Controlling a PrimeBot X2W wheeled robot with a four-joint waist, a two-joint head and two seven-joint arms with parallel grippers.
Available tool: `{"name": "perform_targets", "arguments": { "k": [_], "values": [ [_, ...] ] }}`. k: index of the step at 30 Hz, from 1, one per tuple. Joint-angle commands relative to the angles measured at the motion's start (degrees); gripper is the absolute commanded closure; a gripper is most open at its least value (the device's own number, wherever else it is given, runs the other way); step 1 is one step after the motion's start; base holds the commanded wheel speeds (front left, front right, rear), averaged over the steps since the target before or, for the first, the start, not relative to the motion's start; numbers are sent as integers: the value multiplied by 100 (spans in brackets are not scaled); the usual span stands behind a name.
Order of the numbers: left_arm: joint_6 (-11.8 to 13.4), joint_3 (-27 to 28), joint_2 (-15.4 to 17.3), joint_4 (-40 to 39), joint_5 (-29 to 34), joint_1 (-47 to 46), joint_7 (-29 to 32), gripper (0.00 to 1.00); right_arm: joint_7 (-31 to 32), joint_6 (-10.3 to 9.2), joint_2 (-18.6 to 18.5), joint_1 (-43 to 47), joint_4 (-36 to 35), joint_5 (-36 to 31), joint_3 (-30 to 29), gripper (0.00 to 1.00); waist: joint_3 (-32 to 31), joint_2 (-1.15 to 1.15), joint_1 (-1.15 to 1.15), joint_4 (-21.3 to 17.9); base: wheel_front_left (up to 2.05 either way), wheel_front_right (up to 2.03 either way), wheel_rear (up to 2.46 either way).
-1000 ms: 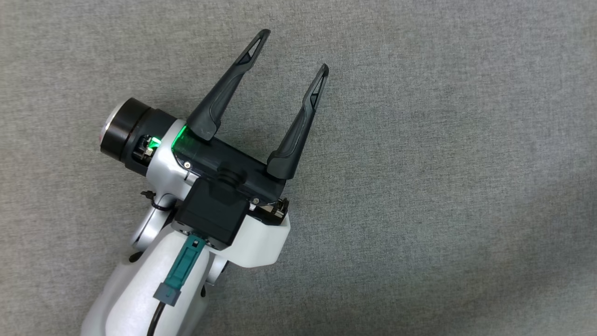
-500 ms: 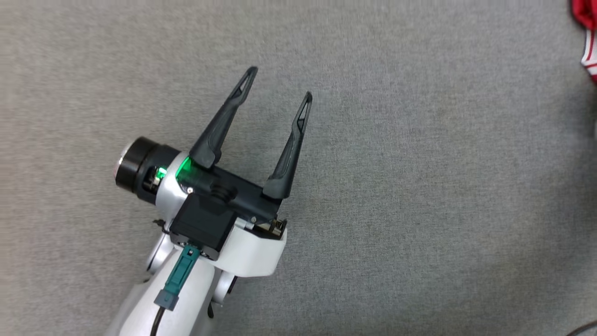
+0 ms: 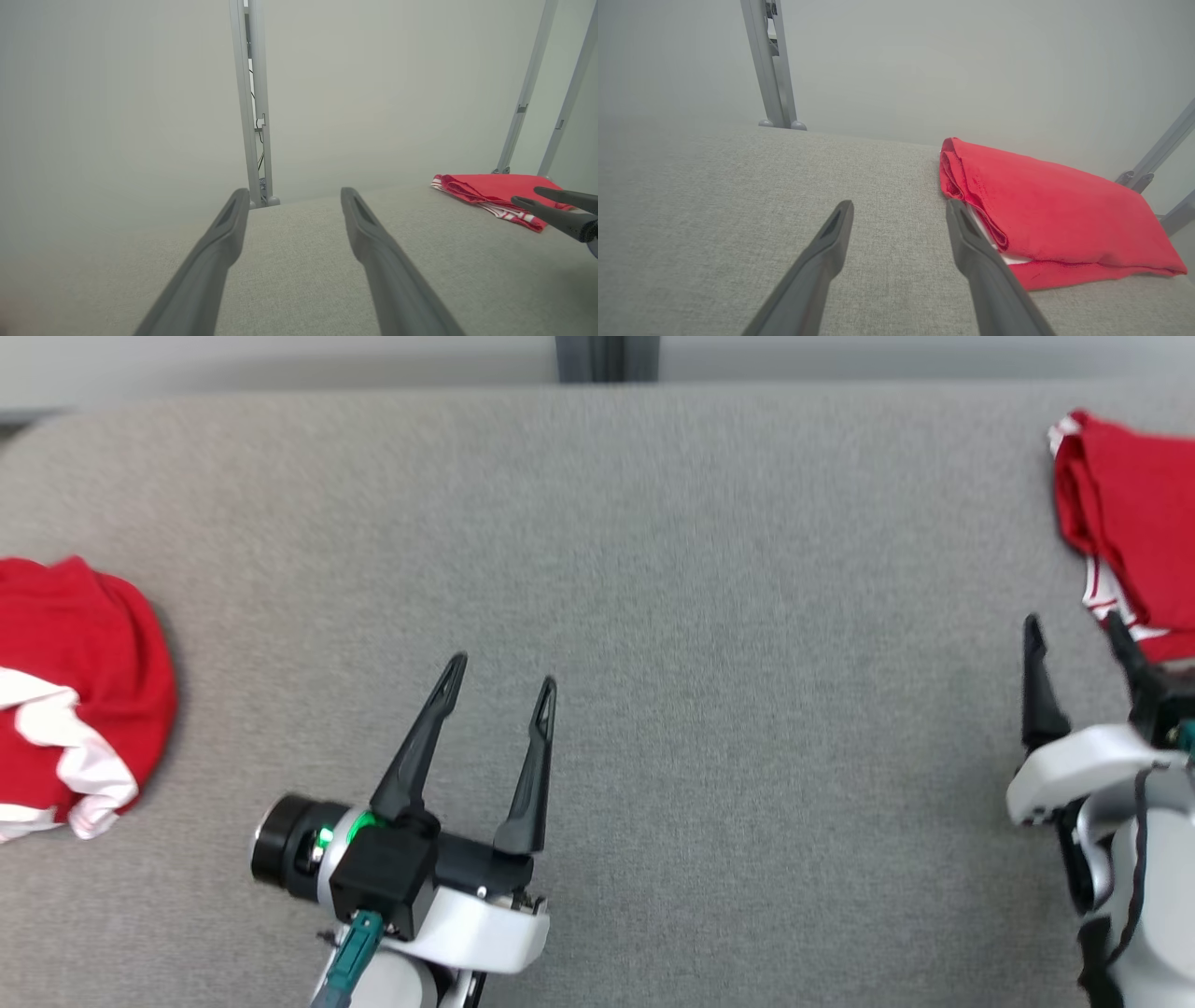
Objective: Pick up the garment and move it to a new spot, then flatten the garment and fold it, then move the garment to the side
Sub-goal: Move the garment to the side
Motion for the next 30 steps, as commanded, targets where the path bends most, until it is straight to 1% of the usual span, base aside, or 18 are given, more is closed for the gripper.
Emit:
{"name": "perform_targets", "arguments": {
  "k": [1, 5, 9, 13, 18, 23, 30],
  "values": [
    [48, 43, -4, 3, -51, 119, -32, 0, -27, -2, -2, 183, -119, 130, 56, 0, -516, 0, 0, 167, 0, 0, 0],
    [95, 188, -5, 130, -152, 492, -28, 0, -26, -2, 103, 801, -686, 629, 459, 0, -862, 0, 0, 139, 0, 0, 0],
    [21, 375, -62, 240, -322, 741, -29, 0, -26, -2, 134, 1371, -1384, 1043, 932, 0, -1076, 0, 0, 45, 0, 0, 0],
    [85, 633, -103, 347, -397, 998, -29, 0, -26, -2, 142, 1885, -2114, 1376, 1334, 0, -1266, 0, 0, -61, 0, 0, 0],
    [58, 909, -156, 464, -421, 1326, -29, 0, -26, -2, 94, 2511, -2790, 1809, 1637, 0, -1560, 0, 0, -137, 0, 0, 0],
    [-28, 1185, -187, 476, -395, 1562, -30, 0, -26, -2, 30, 2908, -3141, 2001, 1797, 0, -1726, 0, 0, -208, 0, 0, 0],
    [-322, 1468, -215, 396, -212, 1872, -24, 0, -27, -2, 59, 3221, -3325, 2064, 1799, 0, -1869, 0, 0, -244, 0, 0, 0]
  ]
}}
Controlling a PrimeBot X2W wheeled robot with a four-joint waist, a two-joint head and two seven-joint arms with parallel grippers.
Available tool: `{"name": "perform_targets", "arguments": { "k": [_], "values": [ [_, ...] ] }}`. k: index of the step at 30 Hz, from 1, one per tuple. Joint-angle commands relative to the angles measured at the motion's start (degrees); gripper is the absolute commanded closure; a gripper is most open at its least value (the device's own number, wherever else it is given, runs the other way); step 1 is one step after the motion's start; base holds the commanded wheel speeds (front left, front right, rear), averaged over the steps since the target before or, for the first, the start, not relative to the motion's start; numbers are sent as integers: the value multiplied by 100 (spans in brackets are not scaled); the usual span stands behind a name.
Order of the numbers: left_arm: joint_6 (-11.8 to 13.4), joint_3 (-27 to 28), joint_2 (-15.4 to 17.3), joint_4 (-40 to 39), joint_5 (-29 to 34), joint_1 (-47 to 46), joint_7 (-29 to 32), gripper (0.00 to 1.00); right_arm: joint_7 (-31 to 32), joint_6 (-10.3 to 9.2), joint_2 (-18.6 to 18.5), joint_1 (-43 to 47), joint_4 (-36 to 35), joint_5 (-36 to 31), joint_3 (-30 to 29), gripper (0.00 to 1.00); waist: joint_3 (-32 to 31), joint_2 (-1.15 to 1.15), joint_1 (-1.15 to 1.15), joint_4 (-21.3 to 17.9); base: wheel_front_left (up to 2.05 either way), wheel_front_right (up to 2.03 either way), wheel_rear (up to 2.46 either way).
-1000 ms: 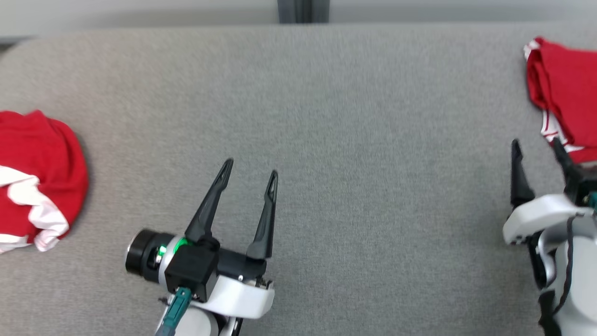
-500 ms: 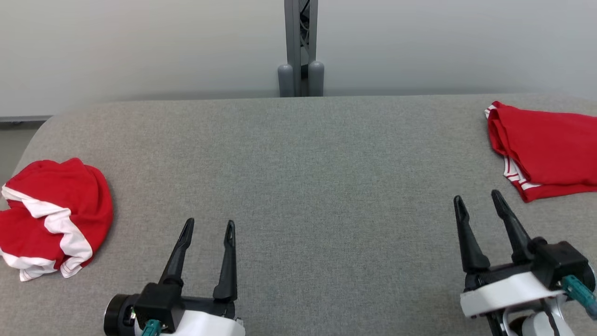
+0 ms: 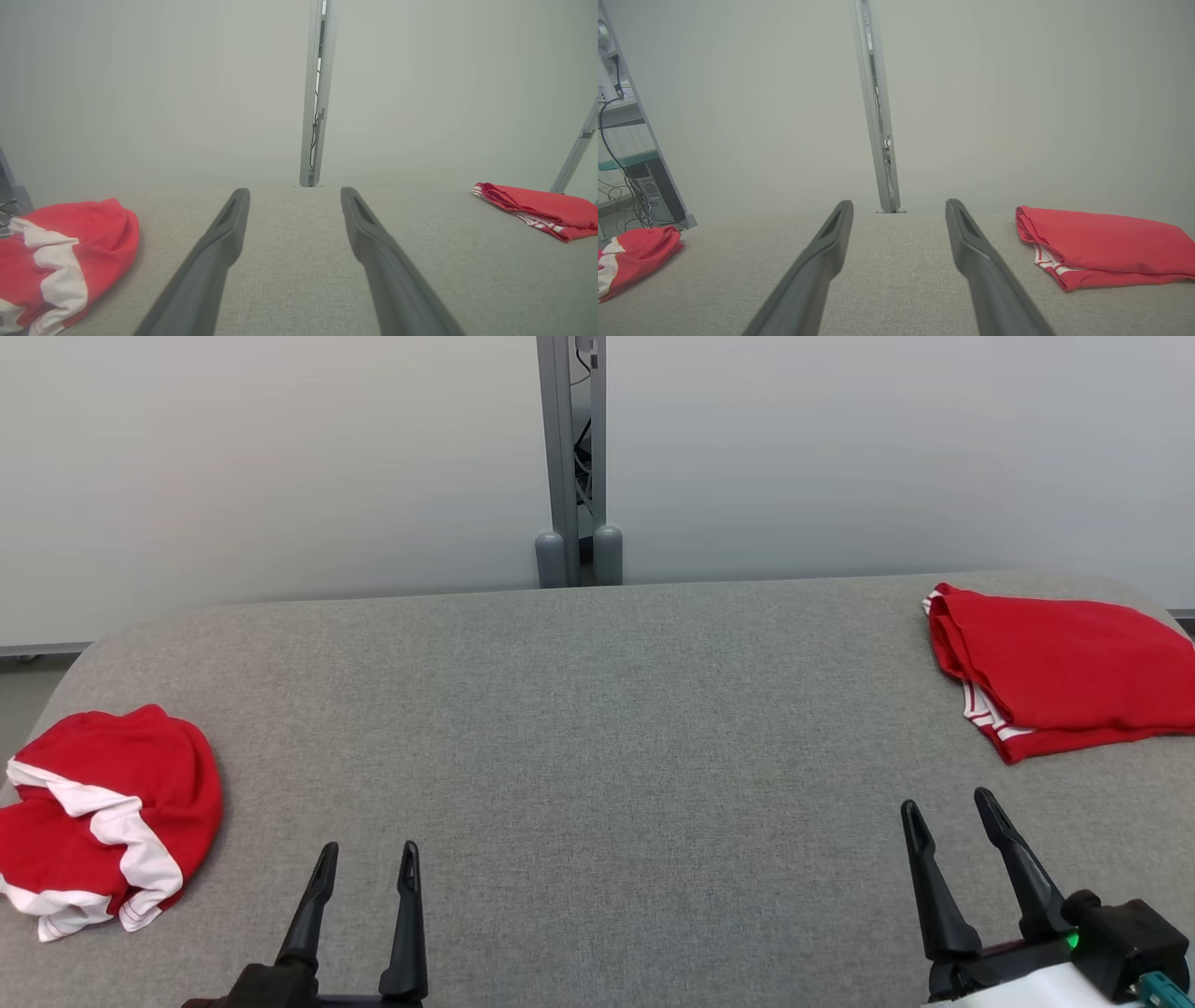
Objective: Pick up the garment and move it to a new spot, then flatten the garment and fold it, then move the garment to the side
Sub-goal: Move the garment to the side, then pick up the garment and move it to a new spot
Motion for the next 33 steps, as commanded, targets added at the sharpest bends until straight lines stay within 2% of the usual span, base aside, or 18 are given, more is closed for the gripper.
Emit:
{"name": "perform_targets", "arguments": {
  "k": [1, 7, 15, 33],
  "values": [
    [-91, 49, 12, -21, 33, 56, -8, 0, -27, -2, -8, 86, -43, 18, -42, 0, -21, 0, 0, 4, 0, 0, 0],
    [-279, 209, -3, -35, 160, 183, -9, 0, -27, -2, 3, 185, -62, -38, -36, 0, -31, 0, 0, 13, 0, 0, 0],
    [-387, 269, -20, 4, 335, 223, -9, 0, -27, -2, 21, 214, -44, -16, -58, 0, 25, 0, 0, 21, 0, 0, 0],
    [-284, 104, -23, 64, 203, 176, -9, 0, -27, -2, 50, 239, 91, -2, -58, 0, -1, 0, 0, 73, 0, 0, 0]
  ]
}}
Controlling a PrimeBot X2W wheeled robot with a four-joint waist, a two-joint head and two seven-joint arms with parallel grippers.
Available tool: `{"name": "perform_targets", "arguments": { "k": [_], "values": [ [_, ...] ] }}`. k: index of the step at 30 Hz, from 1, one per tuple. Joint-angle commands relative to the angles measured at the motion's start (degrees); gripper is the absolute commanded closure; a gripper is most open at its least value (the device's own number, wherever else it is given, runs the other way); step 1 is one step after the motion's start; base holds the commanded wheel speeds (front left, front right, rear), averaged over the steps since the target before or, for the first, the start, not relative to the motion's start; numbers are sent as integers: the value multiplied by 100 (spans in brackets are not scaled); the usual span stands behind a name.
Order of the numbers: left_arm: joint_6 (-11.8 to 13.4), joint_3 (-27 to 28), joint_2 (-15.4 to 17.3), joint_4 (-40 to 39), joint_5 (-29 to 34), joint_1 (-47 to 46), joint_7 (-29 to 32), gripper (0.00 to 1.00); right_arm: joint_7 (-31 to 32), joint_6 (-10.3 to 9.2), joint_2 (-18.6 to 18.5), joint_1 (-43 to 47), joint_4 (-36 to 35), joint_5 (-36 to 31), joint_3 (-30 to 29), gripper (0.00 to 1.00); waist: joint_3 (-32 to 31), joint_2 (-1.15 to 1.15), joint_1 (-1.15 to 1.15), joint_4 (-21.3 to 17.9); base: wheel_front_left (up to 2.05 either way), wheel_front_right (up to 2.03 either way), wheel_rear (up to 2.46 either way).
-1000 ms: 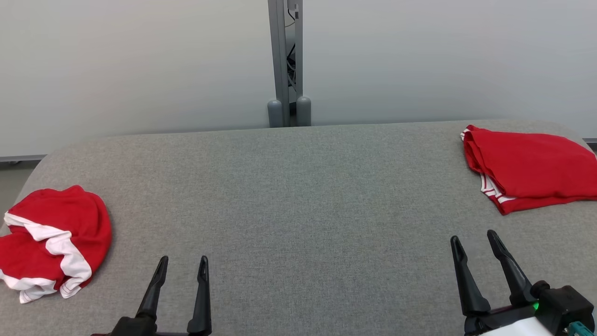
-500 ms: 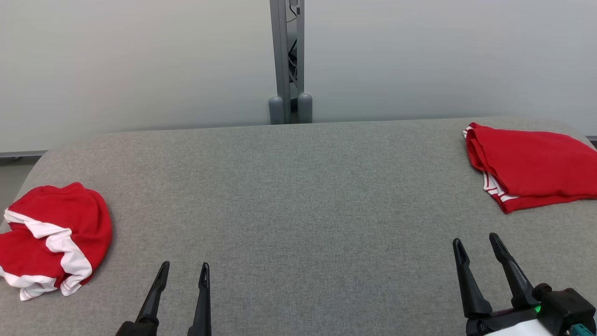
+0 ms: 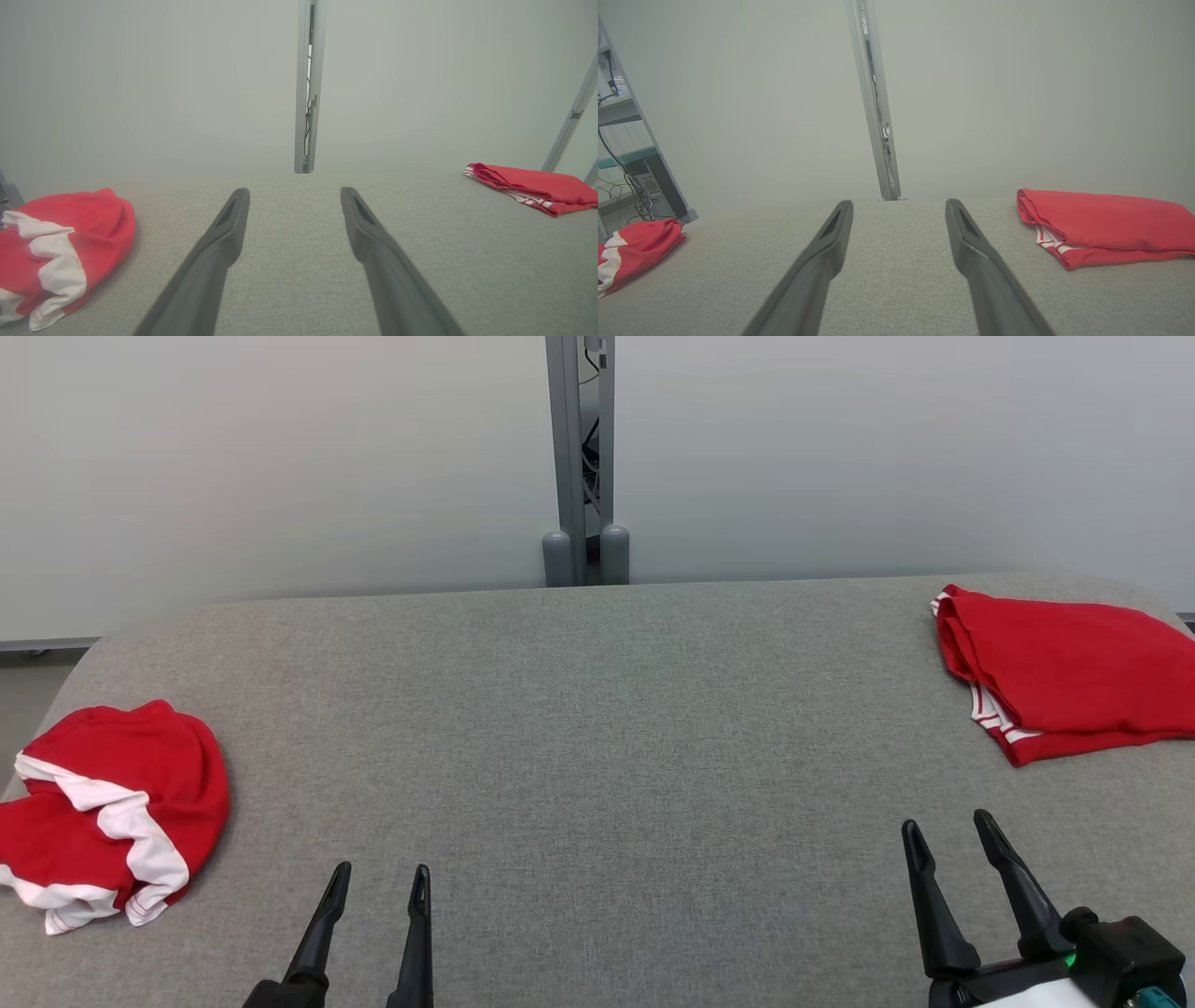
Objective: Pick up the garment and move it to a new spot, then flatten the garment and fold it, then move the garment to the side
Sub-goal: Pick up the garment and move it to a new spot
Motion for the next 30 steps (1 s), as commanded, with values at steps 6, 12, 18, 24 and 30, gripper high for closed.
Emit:
{"name": "perform_targets", "arguments": {
  "k": [6, 12, 18, 24, 30],
  "values": [
    [23, 4, 17, 15, 0, -6, -9, 0, -27, -2, -20, 67, 52, -78, 9, 0, -6, 0, 0, 29, 0, 0, 0],
    [20, -6, 18, 5, 80, -41, -9, 0, -27, -2, -10, 84, 46, -41, 31, 0, 15, 0, 0, 154, 0, 0, 0],
    [55, -19, 18, -40, 92, -71, -9, 0, -27, -2, -8, 81, 24, -46, 105, 0, 48, 0, 0, 482, 0, 0, 0],
    [84, 1, 17, -104, 61, -76, -8, 0, -27, -2, -7, 27, 14, -60, 187, 0, 97, 0, 0, 1013, 0, 0, 0],
    [116, -20, 17, -170, 25, -75, -8, 0, -27, -2, -9, 27, -23, -56, 199, 0, 137, 0, 0, 1639, 0, 0, 0]
  ]
}}
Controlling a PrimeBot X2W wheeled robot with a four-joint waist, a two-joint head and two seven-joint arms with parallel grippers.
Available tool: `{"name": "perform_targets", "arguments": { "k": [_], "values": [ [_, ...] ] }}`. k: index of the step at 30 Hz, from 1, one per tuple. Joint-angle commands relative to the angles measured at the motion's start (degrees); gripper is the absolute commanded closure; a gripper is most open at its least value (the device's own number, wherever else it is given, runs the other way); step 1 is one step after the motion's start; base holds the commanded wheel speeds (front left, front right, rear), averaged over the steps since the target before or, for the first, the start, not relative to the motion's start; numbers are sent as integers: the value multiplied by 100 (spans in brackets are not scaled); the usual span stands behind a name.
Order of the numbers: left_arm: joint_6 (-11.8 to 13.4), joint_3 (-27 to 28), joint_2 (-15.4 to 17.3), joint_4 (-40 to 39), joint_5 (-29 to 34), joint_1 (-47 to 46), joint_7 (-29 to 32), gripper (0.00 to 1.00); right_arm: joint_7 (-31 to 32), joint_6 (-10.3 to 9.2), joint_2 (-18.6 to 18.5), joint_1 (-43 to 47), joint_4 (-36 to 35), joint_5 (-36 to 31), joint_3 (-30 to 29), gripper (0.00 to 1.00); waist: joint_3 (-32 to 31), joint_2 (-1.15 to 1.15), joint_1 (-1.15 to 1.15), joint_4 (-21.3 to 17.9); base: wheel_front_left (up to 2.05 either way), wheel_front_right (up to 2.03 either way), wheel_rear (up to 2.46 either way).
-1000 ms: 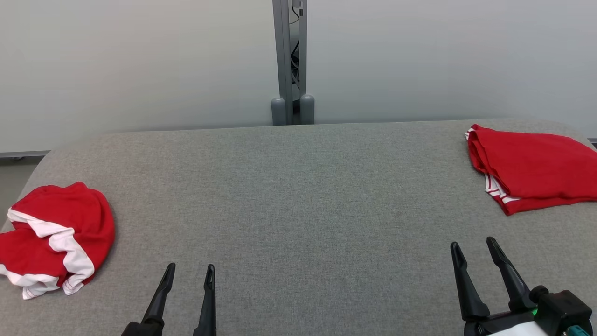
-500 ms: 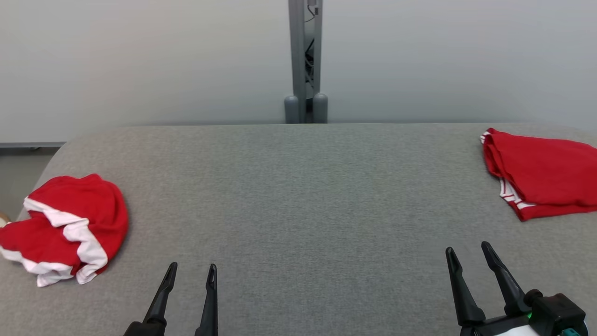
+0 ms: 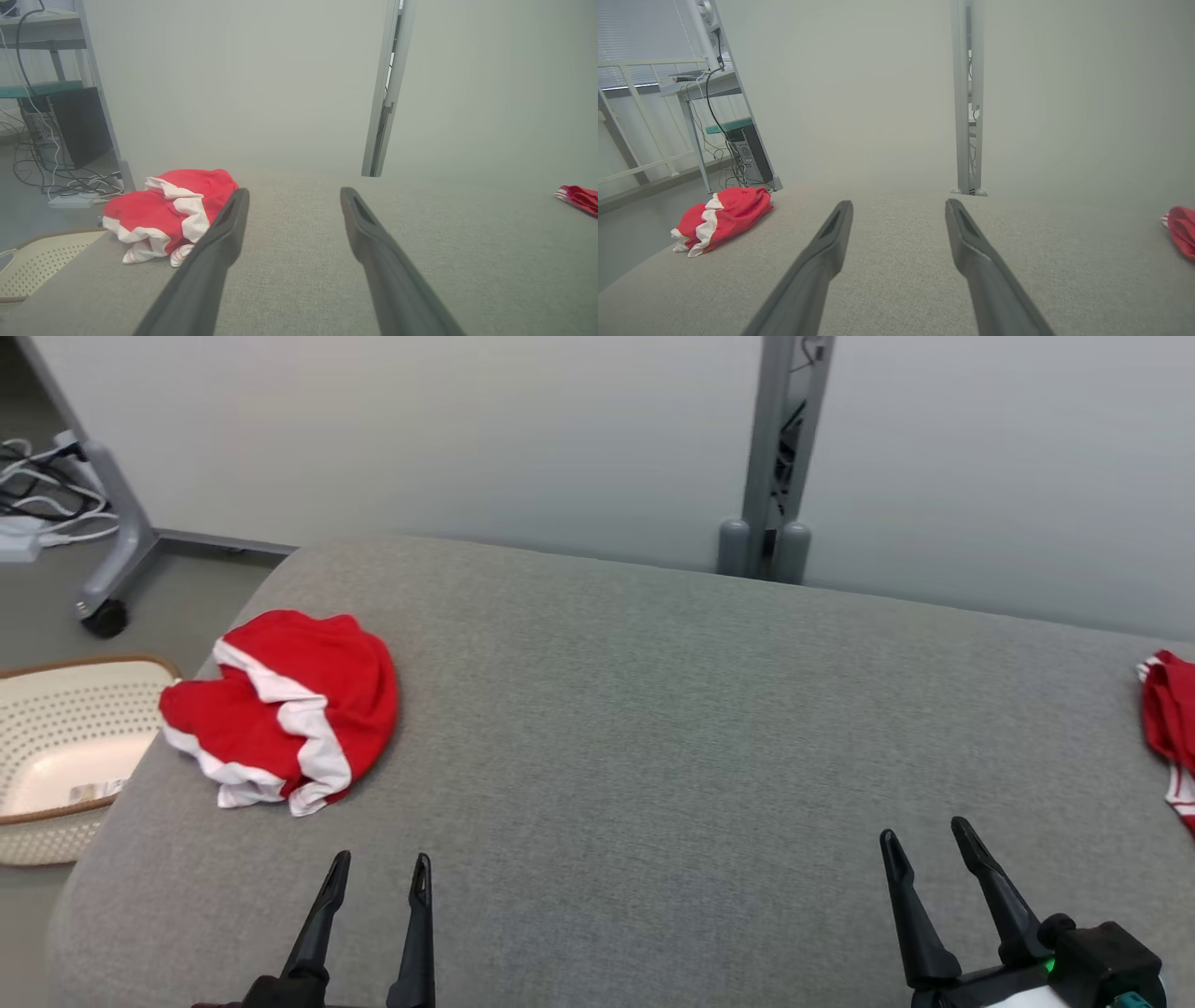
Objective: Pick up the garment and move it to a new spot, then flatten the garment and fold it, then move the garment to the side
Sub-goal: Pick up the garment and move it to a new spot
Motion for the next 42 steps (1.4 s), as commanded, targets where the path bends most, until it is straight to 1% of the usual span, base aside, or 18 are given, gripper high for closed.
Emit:
{"name": "perform_targets", "arguments": {
  "k": [1, 10, 16, 22, 32, 39, 42],
  "values": [
    [12, 12, 20, -21, -6, -60, -7, 0, -27, -1, -12, -7, -23, -7, -2, 0, 40, 0, 0, 358, 0, 0, 0],
    [14, 95, 19, -122, -34, -69, -8, 0, -27, -2, -22, -77, -36, -21, 108, 0, 109, 0, 0, 1101, 0, 0, 0],
    [51, 101, 19, -194, -68, -63, -7, 0, -27, -2, -55, -85, -40, -6, 157, 0, 129, 0, 0, 1405, 0, 0, 0],
    [158, 142, 20, -288, -111, 15, -7, 0, -27, -2, -119, -164, 34, 33, 288, 0, 188, 0, 0, 1448, 0, 0, 0],
    [208, 75, 19, -295, -214, -45, -7, 0, -27, -2, -248, -197, 45, 34, 347, 0, 327, 0, 0, 1461, 0, 0, 0],
    [53, 22, 18, 177, -364, -672, -7, 0, -27, -2, -480, -221, -16, -54, 338, 0, 716, 0, 0, 1420, 0, 0, 0],
    [129, 88, 18, 552, -361, -1171, -8, 0, -27, -2, -655, -316, -40, -82, 382, 0, 946, 0, 0, 1331, 0, 0, 0]
  ]
}}
